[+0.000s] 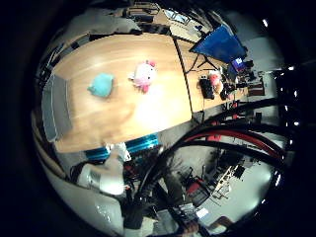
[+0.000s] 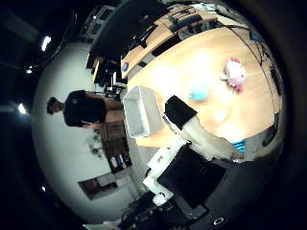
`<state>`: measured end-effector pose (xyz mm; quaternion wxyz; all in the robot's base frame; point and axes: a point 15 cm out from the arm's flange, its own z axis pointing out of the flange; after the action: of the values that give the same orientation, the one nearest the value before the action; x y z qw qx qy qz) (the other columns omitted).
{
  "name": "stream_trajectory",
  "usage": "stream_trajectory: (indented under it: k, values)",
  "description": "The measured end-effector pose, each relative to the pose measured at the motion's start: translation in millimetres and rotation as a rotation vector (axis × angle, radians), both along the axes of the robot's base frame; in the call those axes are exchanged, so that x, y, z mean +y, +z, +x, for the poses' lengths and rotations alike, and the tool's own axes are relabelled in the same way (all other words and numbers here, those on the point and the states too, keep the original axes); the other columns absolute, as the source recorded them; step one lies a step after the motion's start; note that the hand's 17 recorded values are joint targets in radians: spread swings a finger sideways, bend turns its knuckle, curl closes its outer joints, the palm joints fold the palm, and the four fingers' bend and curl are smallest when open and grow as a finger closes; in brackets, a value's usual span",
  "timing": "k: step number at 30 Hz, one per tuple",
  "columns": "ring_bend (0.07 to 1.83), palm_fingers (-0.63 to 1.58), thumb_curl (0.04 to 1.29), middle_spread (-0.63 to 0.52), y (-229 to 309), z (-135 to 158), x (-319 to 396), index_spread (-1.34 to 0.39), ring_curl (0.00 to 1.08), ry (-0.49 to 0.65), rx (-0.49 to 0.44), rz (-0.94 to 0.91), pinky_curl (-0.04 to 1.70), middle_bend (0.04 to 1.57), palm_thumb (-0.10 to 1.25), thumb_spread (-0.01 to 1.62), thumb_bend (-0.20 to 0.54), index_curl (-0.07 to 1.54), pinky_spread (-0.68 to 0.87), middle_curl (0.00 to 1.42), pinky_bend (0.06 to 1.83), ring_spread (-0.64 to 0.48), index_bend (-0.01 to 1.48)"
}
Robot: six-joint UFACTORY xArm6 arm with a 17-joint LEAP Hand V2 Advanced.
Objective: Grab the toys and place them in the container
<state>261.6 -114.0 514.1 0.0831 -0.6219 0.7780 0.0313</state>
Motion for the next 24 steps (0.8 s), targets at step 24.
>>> stream_trajectory:
  k: [24]
  values:
    - [0.72,0.42,0.29,-0.16,-44.6,48.3,-12.0,-0.44,0.2,-0.015,-0.093,-0.04,0.0,0.28,0.47,1.04,-0.021,0.31,0.26,0.4,1.03,-0.14,0.17]
